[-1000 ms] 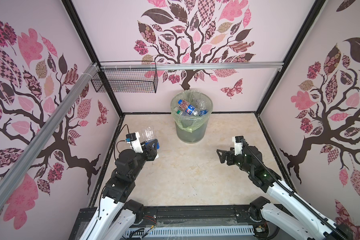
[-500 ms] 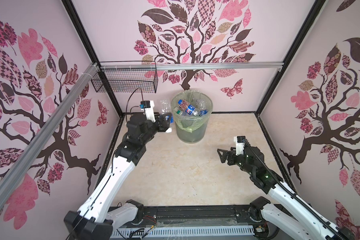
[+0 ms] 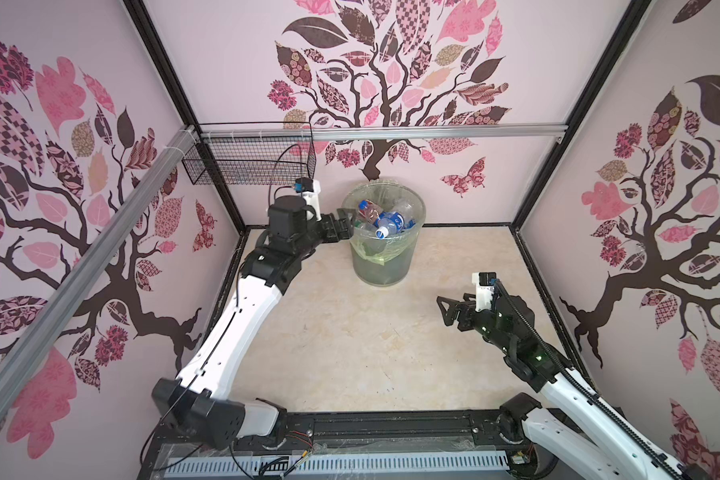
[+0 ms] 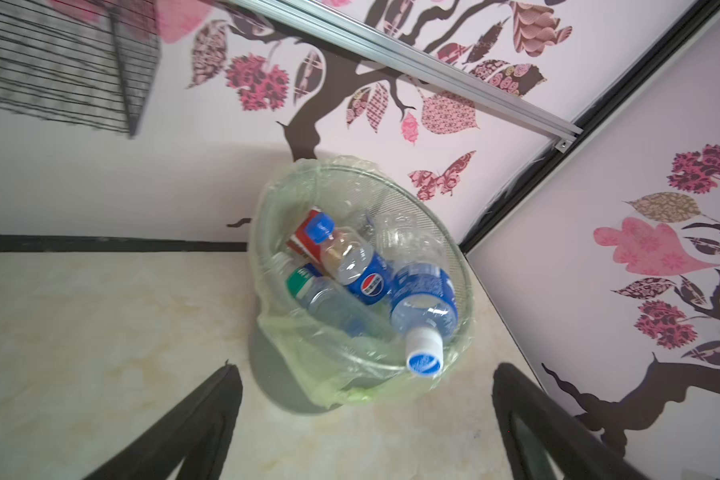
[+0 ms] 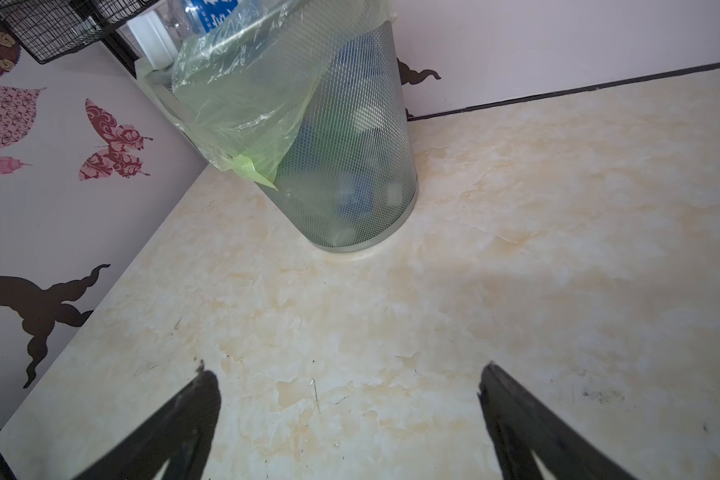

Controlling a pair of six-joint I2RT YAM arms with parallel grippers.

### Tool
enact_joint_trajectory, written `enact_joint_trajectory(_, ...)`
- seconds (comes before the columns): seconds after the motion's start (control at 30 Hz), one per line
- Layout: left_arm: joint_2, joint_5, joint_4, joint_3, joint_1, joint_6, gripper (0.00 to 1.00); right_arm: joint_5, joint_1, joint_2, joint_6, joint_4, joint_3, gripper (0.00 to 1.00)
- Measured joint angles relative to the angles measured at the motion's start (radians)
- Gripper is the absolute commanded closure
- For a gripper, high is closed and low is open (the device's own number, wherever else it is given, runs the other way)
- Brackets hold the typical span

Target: Throw the plastic bottles in the bin

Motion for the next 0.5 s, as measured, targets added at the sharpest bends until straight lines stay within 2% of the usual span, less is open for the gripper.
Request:
enact_joint_trajectory(0.23,-0.305,-0.172,-0.037,-0.249,0.013,0.068,0.02,-0.001,0.000,0.039,0.000,0.005,0.000,0.00)
enact_joint_trajectory(0.5,-0.424,-0.368,-0.061,-0.470,0.014,0.095,0.02,0.018,0.000,0.038,-0.010,0.009,0.000,0.00)
